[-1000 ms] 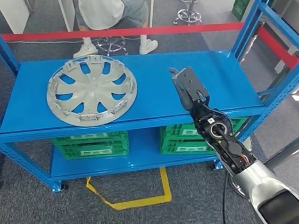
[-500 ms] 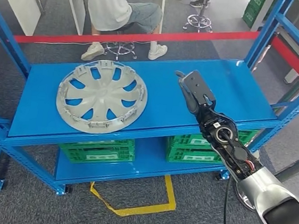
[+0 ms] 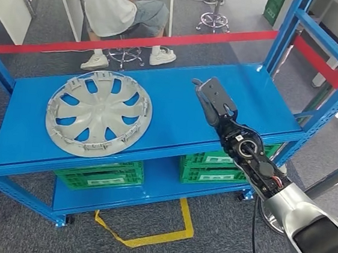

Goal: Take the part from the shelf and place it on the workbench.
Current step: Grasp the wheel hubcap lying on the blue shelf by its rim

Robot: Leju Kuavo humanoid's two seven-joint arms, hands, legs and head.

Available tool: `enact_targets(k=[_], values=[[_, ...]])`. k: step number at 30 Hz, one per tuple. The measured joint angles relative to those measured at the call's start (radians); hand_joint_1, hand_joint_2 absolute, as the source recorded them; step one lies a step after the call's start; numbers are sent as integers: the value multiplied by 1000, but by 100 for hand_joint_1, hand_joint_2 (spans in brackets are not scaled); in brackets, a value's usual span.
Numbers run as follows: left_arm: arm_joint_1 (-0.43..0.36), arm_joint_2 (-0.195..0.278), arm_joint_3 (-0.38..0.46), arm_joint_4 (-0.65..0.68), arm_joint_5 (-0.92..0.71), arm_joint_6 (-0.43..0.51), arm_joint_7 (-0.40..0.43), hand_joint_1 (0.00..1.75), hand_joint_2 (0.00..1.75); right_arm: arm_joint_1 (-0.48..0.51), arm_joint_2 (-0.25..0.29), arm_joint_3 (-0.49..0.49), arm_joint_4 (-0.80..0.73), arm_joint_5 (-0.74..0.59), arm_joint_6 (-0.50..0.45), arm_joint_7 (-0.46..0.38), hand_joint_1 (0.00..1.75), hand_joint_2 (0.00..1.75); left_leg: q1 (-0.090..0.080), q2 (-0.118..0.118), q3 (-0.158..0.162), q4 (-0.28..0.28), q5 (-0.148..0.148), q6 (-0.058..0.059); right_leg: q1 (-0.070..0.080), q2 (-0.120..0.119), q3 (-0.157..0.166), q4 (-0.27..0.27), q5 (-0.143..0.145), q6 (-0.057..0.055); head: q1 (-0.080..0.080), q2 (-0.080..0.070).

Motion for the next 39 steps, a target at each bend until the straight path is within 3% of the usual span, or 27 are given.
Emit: enact_targets(k=[3, 5, 6, 8, 9, 10, 11, 13, 15, 16, 20, 22, 24, 25, 26, 27, 29, 31, 35, 39], values=[[0, 0, 0, 0, 2, 0, 0, 0, 175, 0, 0, 0, 0, 0, 1, -1, 0, 0, -4, 1, 13, -26, -3, 7, -1, 1, 1, -1, -9, 14, 1, 0], [0, -1, 0, 0, 3, 0, -1, 0, 175, -2, 0, -1, 1, 0, 2, -2, 0, 0, 1, 1, 23, -35, -3, 15, -4, -1, -10, 27, -29, 25, 3, 0], [1, -1, 0, 0, 3, 0, -1, 0, 175, -4, 0, -2, 1, 0, 2, -3, 0, 0, 3, 2, 29, -39, -4, 19, -5, -2, -30, 71, -52, 32, 6, 0], [1, -2, 0, 0, 3, 0, -2, 0, 175, -4, 0, -1, 3, -1, 2, -4, 0, 0, 3, 2, 36, -40, -10, 25, -9, -3, -100, 212, -109, 43, 13, 0], [2, -2, 0, 0, 3, 0, -3, 0, 175, -1, 0, -1, 5, -1, 2, -4, 0, 0, 3, 2, 40, -40, -14, 26, -11, -3, -134, 273, -126, 48, 15, 0], [3, -3, 0, 0, 3, 0, -3, 0, 175, 1, 0, -1, 7, -1, 2, -4, 0, 0, 4, 1, 44, -39, -17, 25, -14, -3, -156, 303, -124, 52, 17, 0], [5, -4, 0, 0, 3, 0, -3, 0, 175, 3, 0, 0, 9, -1, 3, -4, 0, 0, 4, 0, 50, -39, -22, 24, -17, -4, -158, 292, -101, 55, 19, 0], [6, -6, 0, 0, 4, 0, -3, 0, 175, 2, 0, 0, 11, -1, 3, -5, 0, 0, 6, -1, 64, -37, -32, 17, -22, -5, -111, 164, -16, 58, 25, 0], [5, -6, 0, 0, 4, 1, -3, 0, 175, 0, 0, 0, 12, -2, 3, -5, 0, 0, 3, -3, 68, -33, -40, 8, -20, -5, -58, 42, 33, 51, 28, 0], [4, -6, 0, 0, 4, 1, -3, 0, 175, 0, 0, 0, 13, -2, 3, -5, 0, 0, 2, -4, 66, -32, -42, 3, -18, -5, -46, 17, 35, 45, 28, 0], [5, -5, 0, 1, 4, 1, -3, 0, 175, 1, 0, 0, 14, -4, 3, -6, 0, 0, 1, -2, 55, -6, -59, -16, -21, -2, -35, 6, 27, 17, 17, 0], [4, -5, 0, 1, 3, 1, -3, 0, 175, -1, 0, 0, 13, -4, 4, -7, 0, 0, 3, -1, 4, 100, -109, -23, -22, -4, -28, 2, 25, 7, 9, 0], [5, -6, 0, 1, 2, 2, -3, 0, 175, 0, 0, 0, 13, -5, 4, -8, 0, 0, 4, -1, -80, 245, -159, -26, -20, -6, -25, 2, 20, 0, 4, 0], [6, -6, 0, 1, 1, 2, -3, 0, 175, 1, 0, 0, 14, -5, 5, -8, 0, 0, 4, -1, -108, 285, -162, -26, -19, -5, -23, 2, 18, -2, 2, 0], [7, -6, 0, 1, 1, 2, -3, 0, 175, 2, 0, 0, 14, -6, 5, -9, 0, 0, 5, -1, -117, 284, -145, -24, -18, -5, -20, 2, 16, -2, 1, 0], [7, -6, 0, 1, 0, 2, -3, 0, 175, 3, 0, 1, 14, -7, 5, -9, 0, 0, 5, -1, -103, 238, -110, -22, -18, -4, -16, 2, 13, -2, 0, 0], [6, -5, 0, 1, 0, 3, -3, 0, 87, 2, 0, 0, 14, -9, 6, -9, 0, 0, 4, -1, -37, 89, -33, -16, -15, -2, -7, 3, 4, 4, -1, 0], [5, -4, 0, 1, 4, 8, -3, 0, 0, 2, 0, 0, 14, -10, 6, -10, 0, 0, 2, -1, 6, -4, -3, -10, -11, 0, -4, 5, -3, 12, 0, 0], [4, -6, 0, 1, 12, 25, -2, 0, 0, 2, 0, 0, 14, -7, 4, -11, 0, 0, 1, -3, 13, -17, -6, -11, -10, 1, -1, 5, -12, 1, 5, 0], [4, -6, 0, 1, 10, 32, 2, 0, 0, 2, 0, -1, 14, 5, 0, -8, 0, 0, -2, -4, 13, -16, -10, -3, -12, 0, 6, -6, -10, 6, 6, 0]])
